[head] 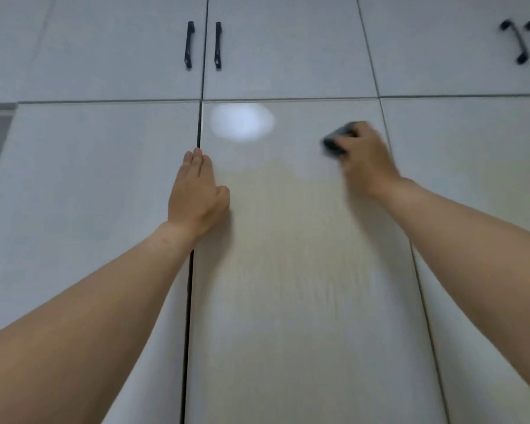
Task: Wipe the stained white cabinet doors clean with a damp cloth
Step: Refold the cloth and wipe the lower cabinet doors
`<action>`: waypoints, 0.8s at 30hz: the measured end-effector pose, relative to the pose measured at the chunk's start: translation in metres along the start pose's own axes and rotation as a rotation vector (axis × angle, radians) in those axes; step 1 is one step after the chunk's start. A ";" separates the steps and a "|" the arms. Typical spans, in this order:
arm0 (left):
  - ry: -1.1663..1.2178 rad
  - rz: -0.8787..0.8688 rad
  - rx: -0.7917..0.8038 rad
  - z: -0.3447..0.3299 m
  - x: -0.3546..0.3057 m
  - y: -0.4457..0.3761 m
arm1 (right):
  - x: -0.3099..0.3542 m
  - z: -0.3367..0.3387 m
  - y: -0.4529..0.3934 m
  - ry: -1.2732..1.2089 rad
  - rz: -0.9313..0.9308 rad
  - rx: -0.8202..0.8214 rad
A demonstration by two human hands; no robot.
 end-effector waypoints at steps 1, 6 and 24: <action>-0.010 -0.008 0.007 0.001 -0.001 0.001 | -0.033 0.012 0.003 0.015 -0.187 -0.048; -0.109 -0.058 -0.107 0.014 -0.003 0.029 | -0.039 0.009 0.029 -0.242 -0.715 -0.297; -0.018 -0.173 -0.084 0.002 0.031 0.069 | 0.218 -0.065 -0.015 -0.174 0.183 0.084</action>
Point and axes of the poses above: each hand's wrist, its own y-axis away from the middle knuckle, its own z-axis out of the back of the hand, x = y × z, the point moved 5 cm from there along -y, towards the middle knuckle, and after that the axes turned 4 degrees about -z, right-handed, at the moved point
